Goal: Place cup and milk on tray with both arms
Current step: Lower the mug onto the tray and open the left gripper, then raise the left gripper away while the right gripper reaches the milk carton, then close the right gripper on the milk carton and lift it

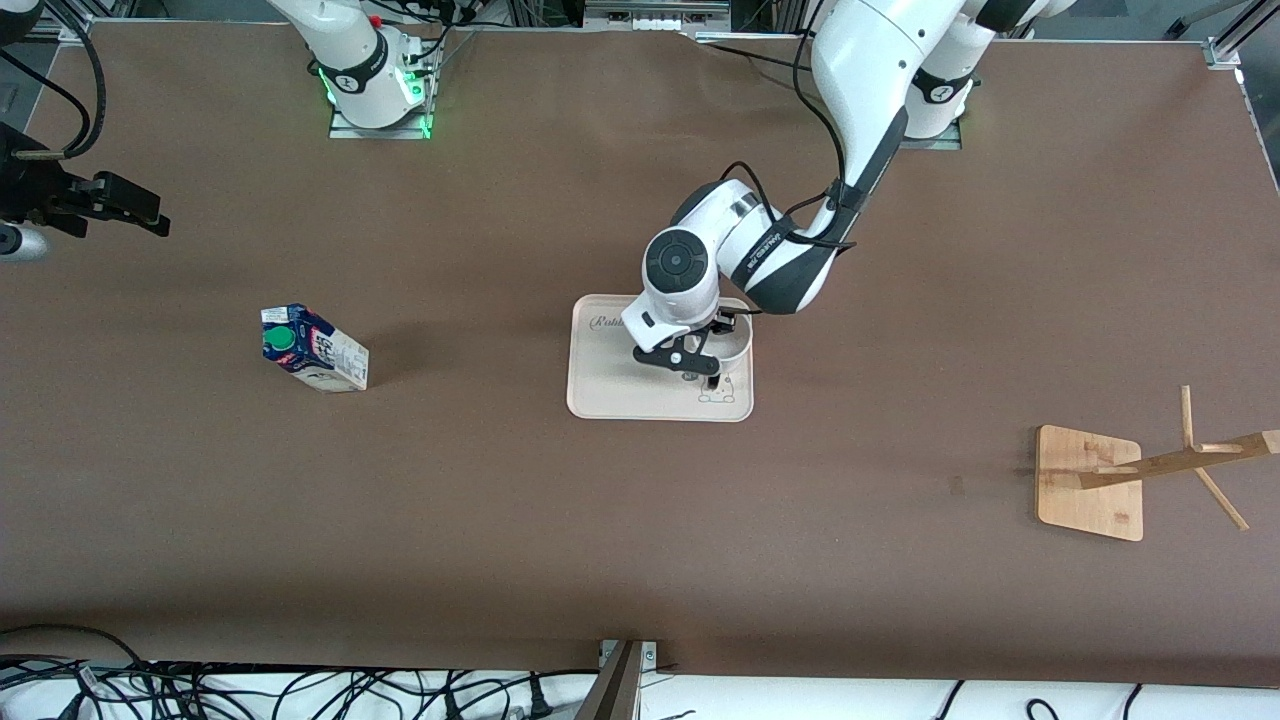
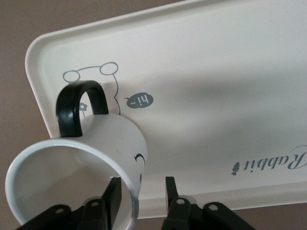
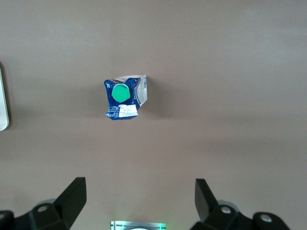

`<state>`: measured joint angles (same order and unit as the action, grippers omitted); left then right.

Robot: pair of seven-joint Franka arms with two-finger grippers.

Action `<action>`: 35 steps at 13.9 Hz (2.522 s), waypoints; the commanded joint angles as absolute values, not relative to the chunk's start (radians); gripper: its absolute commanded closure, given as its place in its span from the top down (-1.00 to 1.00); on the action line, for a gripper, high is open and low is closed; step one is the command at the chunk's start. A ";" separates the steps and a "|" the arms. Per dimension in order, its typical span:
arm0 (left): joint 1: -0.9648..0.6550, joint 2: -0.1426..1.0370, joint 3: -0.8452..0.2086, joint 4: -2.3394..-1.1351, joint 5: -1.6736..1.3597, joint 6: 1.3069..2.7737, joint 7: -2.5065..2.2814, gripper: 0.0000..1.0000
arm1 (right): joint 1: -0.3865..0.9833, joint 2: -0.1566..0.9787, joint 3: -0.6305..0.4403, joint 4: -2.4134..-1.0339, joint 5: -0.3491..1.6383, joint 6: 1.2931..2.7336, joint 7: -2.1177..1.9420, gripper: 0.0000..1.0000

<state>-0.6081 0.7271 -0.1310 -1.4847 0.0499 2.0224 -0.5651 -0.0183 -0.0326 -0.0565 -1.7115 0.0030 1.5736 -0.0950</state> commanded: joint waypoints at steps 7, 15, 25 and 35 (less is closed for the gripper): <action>-0.557 0.583 -0.117 -1.384 0.014 1.821 -0.549 1.00 | -0.006 0.046 -0.045 -1.639 0.002 1.479 -0.100 1.00; -0.306 0.368 -0.117 -1.385 0.023 1.646 -0.302 1.00 | 0.041 0.184 -0.046 -1.637 -0.021 1.581 -0.112 1.00; -0.060 0.299 -0.110 -1.293 0.023 1.539 -0.114 1.00 | 0.063 0.233 -0.044 -1.825 -0.002 1.857 -0.101 1.00; -0.047 0.160 0.010 -1.523 0.025 1.623 0.011 1.00 | 0.064 0.218 -0.044 -1.989 0.011 2.032 -0.103 0.99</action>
<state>0.0149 0.2120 -0.0460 -1.4664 0.0316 1.5950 -0.0341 0.0610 0.2492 -0.0431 -1.9318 -0.0024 1.9889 -0.1021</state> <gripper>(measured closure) 0.000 0.000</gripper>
